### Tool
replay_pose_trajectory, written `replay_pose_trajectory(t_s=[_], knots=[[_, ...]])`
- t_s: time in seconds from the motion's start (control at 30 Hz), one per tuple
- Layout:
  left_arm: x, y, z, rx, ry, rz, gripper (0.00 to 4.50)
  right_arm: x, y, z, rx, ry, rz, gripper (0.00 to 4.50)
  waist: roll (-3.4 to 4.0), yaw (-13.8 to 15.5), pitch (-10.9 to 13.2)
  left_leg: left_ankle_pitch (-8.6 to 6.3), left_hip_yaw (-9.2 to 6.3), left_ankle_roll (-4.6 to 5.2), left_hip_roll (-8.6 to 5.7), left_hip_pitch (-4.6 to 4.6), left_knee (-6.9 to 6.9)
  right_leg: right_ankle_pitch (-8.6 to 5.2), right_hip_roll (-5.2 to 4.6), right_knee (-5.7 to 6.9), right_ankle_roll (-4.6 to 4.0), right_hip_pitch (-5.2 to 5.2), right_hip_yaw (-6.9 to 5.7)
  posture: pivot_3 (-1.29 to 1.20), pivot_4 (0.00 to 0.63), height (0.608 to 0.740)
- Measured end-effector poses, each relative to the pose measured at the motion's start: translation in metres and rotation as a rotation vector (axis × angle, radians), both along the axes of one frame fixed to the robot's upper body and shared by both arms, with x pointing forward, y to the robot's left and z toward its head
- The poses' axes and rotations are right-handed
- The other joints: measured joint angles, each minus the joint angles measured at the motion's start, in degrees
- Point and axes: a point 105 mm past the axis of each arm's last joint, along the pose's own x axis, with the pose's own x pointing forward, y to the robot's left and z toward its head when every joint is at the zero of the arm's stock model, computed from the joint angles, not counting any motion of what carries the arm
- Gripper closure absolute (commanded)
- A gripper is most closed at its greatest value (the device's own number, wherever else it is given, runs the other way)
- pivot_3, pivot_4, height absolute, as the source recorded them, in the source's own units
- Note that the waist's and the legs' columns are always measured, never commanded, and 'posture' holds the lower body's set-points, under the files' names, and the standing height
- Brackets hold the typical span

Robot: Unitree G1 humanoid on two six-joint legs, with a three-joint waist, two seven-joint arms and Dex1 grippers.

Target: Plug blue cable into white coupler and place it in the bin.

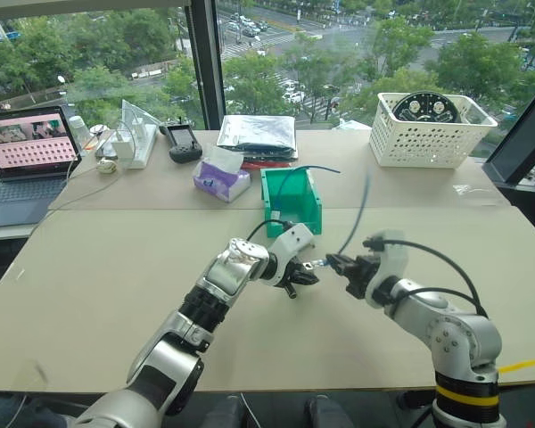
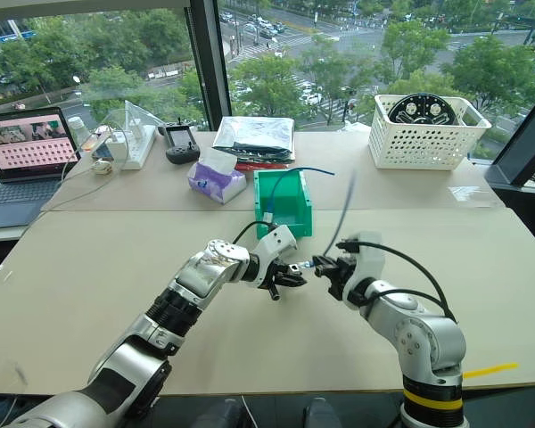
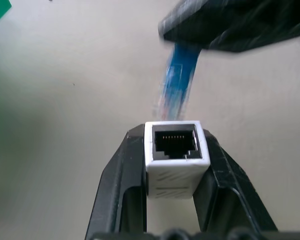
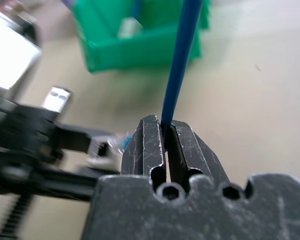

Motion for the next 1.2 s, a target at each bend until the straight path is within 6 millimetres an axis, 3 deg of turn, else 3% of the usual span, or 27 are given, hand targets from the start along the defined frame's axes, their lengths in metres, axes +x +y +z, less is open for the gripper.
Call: replay_pose_trajectory(t_s=[0.13,0.37,0.7,0.9,1.0,1.07,1.2], knots=[[-0.004,-0.007,0.007,-0.023,-0.016,-0.023,3.80,0.000,0.003,-0.001,-0.009,0.001,0.016,4.50,0.00,-0.3,0.0,0.00,0.03,0.00,0.07,0.09,-0.02,-0.15,0.06,0.00,0.25,0.04,0.01,0.00,0.150,0.727],[-0.001,0.000,0.004,0.004,-0.023,-0.009,3.80,0.002,0.004,0.003,0.010,-0.014,0.007,4.50,0.00,-0.3,0.0,0.00,0.03,0.00,0.06,0.09,-0.01,-0.15,0.07,0.04,0.24,0.02,0.02,0.00,0.150,0.727],[0.001,0.021,0.000,0.072,-0.053,-0.022,3.80,0.024,-0.032,0.049,0.105,-0.143,-0.150,4.50,0.00,-0.1,0.0,0.00,0.02,0.00,0.04,0.07,-0.01,0.01,0.06,0.13,-0.03,-0.02,0.05,0.00,0.150,0.727],[-0.008,0.015,-0.011,0.095,-0.039,-0.064,3.80,0.023,-0.016,0.059,0.278,-0.123,-0.125,4.50,0.00,-0.1,0.0,0.00,0.02,0.00,0.04,0.07,-0.01,0.08,0.06,0.19,-0.14,-0.03,0.07,0.00,0.150,0.727],[-0.010,0.012,-0.010,0.086,-0.043,-0.072,3.80,0.015,0.004,0.060,0.463,-0.073,-0.060,4.50,0.01,-0.1,0.0,0.00,-0.01,0.00,0.06,0.07,-0.02,0.08,0.06,0.25,-0.17,-0.05,0.07,0.00,0.150,0.727],[-0.013,0.009,-0.009,0.081,-0.046,-0.085,3.80,0.010,0.011,0.056,0.479,-0.039,-0.032,4.50,0.02,-0.1,0.0,0.00,-0.01,0.00,0.04,0.08,-0.01,0.08,0.06,0.27,-0.17,-0.06,0.09,0.00,0.150,0.727],[-0.013,0.013,-0.013,0.092,-0.039,-0.079,3.80,0.005,0.003,0.045,0.421,0.001,-0.063,4.50,0.02,-0.1,0.0,0.00,0.03,0.00,0.01,0.08,0.00,0.05,0.05,0.26,-0.12,-0.05,0.09,0.00,0.150,0.727]])
